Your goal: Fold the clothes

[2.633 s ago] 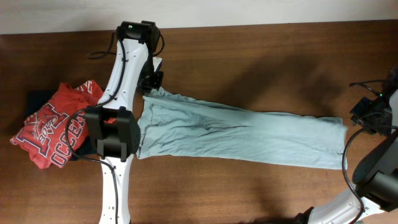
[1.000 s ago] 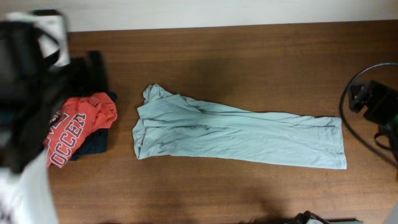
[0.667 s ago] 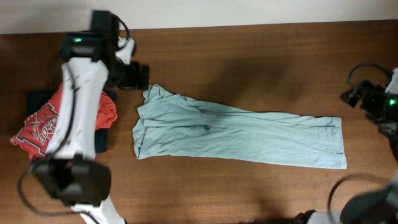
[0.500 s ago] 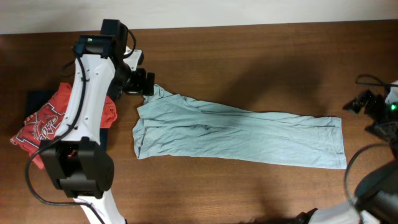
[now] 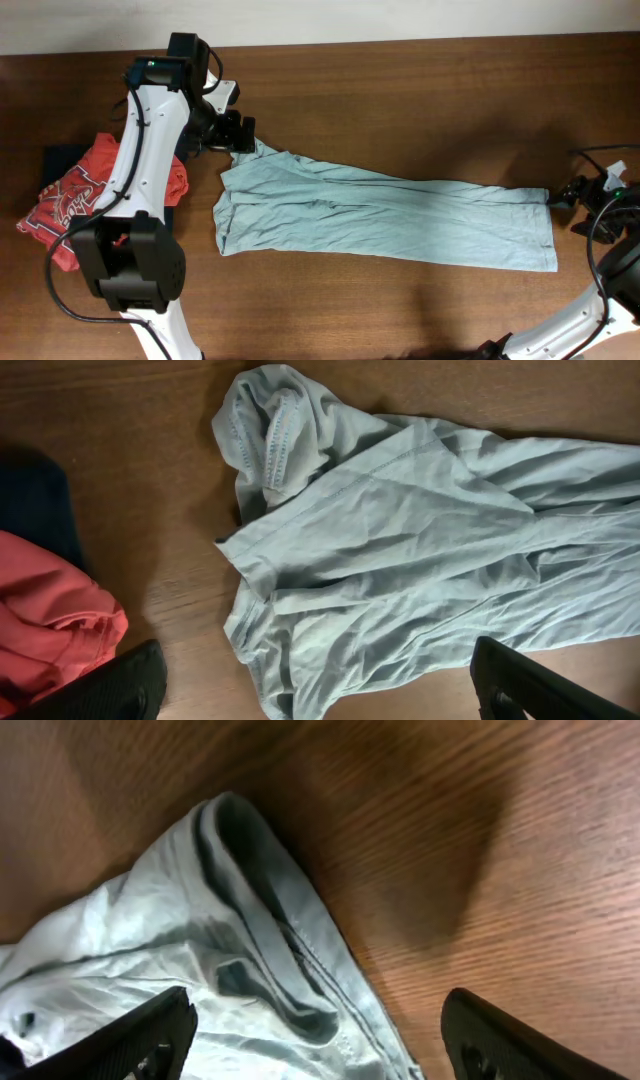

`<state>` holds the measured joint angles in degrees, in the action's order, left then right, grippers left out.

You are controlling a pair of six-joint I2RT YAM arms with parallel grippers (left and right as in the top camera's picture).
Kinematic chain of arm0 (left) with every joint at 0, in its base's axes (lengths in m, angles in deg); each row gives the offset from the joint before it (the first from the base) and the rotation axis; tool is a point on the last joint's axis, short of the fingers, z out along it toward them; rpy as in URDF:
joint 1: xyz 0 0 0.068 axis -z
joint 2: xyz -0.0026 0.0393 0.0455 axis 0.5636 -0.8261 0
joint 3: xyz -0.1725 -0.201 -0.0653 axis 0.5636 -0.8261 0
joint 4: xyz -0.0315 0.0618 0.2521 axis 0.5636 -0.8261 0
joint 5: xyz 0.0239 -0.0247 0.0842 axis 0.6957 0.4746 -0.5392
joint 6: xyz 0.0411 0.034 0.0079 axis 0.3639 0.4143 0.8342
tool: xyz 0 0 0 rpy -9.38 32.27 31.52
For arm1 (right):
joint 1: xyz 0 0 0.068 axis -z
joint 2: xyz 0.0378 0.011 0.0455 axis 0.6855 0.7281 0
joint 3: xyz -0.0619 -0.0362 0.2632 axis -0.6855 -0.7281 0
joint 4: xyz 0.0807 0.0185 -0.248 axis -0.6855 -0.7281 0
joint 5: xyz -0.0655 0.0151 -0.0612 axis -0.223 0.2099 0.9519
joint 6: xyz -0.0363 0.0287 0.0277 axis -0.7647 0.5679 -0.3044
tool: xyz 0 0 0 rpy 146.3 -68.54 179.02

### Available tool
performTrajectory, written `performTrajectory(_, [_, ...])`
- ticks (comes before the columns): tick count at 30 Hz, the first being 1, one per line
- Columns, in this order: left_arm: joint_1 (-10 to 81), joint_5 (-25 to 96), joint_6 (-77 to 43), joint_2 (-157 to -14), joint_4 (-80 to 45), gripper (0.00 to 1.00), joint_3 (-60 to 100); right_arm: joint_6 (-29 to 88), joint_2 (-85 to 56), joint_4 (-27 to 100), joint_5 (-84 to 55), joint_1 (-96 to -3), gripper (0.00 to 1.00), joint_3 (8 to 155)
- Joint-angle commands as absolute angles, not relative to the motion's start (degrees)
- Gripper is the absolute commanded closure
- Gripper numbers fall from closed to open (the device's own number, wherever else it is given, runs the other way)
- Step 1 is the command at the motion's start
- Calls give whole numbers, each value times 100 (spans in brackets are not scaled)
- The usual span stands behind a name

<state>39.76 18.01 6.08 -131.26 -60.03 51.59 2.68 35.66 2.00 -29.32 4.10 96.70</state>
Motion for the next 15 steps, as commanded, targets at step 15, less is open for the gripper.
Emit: performTrajectory(15, [3986, 1933, 851, -13163, -6003, 3, 5149, -514, 3702, 1302, -3465, 402, 21, 8249])
